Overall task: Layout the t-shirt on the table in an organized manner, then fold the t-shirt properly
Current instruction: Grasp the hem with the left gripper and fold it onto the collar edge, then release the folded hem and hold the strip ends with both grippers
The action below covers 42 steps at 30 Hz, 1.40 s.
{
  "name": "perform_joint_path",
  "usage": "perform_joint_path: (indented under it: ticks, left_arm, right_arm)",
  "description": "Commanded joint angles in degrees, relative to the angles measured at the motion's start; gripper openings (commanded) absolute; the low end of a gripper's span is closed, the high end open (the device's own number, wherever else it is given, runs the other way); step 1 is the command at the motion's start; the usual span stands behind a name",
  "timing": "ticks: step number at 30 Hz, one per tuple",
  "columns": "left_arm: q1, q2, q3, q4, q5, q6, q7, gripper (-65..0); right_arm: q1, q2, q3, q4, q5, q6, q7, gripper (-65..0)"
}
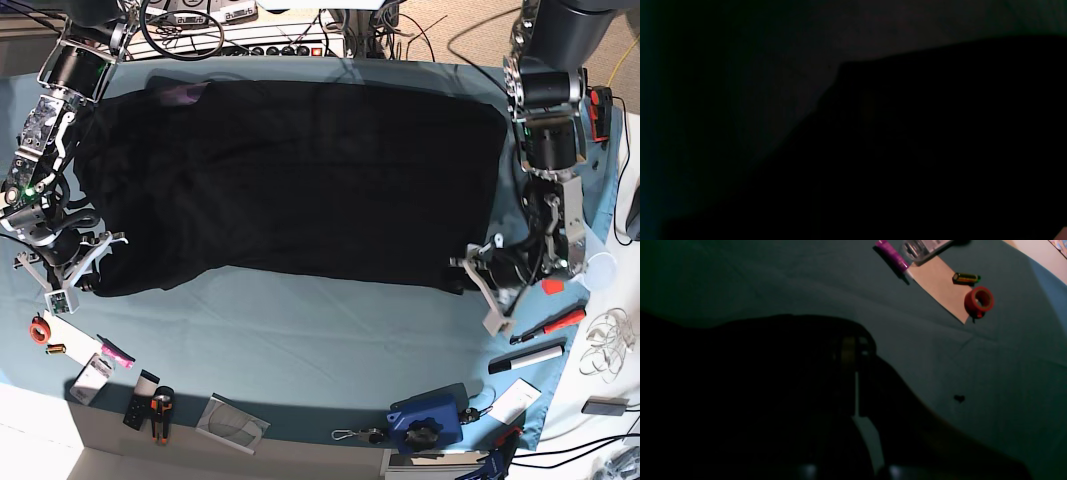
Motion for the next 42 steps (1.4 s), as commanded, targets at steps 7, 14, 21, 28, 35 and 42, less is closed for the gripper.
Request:
perform_joint_path:
  ticks: [7,14,21,28,35,42]
  left_arm:
    - [-2.9,-0.8,-0.7,1.2,-3.2,0.0,-2.5,-65.0]
    - [-4.7,-0.9,-12.6,2.1,-14.0,-2.8,4.2,-65.0]
    - [-3.1,-0.9,-21.8,2.1,-30.3,-6.5,21.8,-65.0]
    - [2.3,-0.9,-23.0,4.8,-37.3,-6.5,23.3,-65.0]
    - [11.6,-0.9,-23.0,15.2,-37.2,-6.4,23.3,-65.0]
    - [20.2,-0.9,-23.0,24.8,-37.0,-7.4,23.3,-65.0]
  right_arm:
    - [3.5,1.0,0.3,-12.9,-4.6,-0.4,18.0,-65.0]
    - [8.8,1.5,2.7,-19.6,2.1,0.0,15.3,-65.0]
    - [10.7,1.3,13.1,-19.6,16.8,7.6,-0.2,-65.0]
    - [3.7,1.3,25.6,-14.4,32.9,7.6,-12.6,-65.0]
    - [-9.7,1.3,30.3,-4.4,39.3,7.6,-15.8,-65.0]
    - [-18.8,1.3,33.1,-1.4,43.5,7.6,-16.3,-65.0]
